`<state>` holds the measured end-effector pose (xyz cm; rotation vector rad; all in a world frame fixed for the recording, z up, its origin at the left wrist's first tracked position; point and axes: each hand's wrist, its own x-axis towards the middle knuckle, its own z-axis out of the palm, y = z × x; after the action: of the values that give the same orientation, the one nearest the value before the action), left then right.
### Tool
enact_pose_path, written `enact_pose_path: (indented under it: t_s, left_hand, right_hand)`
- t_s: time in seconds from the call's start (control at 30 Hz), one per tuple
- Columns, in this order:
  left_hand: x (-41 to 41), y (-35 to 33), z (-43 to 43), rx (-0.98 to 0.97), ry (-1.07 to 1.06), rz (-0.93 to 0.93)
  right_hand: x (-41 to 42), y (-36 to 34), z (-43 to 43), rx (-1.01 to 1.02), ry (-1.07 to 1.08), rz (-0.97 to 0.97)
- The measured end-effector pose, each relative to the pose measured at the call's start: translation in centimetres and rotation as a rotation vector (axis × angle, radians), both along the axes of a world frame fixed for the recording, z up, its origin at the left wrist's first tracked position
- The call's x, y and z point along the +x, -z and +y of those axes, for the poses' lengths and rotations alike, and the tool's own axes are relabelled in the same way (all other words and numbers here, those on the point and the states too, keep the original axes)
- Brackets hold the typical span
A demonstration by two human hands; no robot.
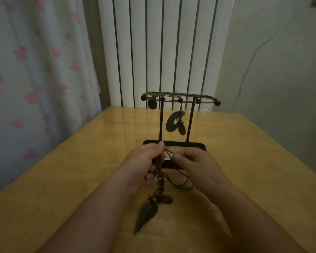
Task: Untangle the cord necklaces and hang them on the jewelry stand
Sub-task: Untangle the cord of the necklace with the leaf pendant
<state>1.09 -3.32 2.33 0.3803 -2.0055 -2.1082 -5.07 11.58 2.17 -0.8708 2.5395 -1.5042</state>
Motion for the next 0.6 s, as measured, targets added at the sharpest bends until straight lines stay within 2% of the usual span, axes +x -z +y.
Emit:
enact_pose_path:
  t_s: [0.13, 0.27, 0.4, 0.53, 0.6]
  left_hand:
    - [-0.04, 0.09, -0.28, -0.035, 0.049, -0.025]
    - [-0.12, 0.29, -0.25, 0.08, 0.041, -0.018]
    - [-0.09, 0.24, -0.07, 0.049, 0.034, -0.015]
    - [-0.01, 0.05, -0.16, 0.029, 0.035, -0.008]
    - [-0.03, 0.03, -0.27, 0.025, 0.023, -0.029]
  right_hand:
    - [-0.15, -0.53, 0.25, -0.185, 0.075, -0.189]
    - [-0.29, -0.6, 0.43, -0.256, 0.082, -0.251]
    - [0.08, -0.36, 0.14, -0.198, -0.033, -0.241]
    - [0.57, -0.28, 0.2, 0.007, -0.05, -0.123]
    - [0.25, -0.61, 0.17, -0.078, 0.005, -0.218]
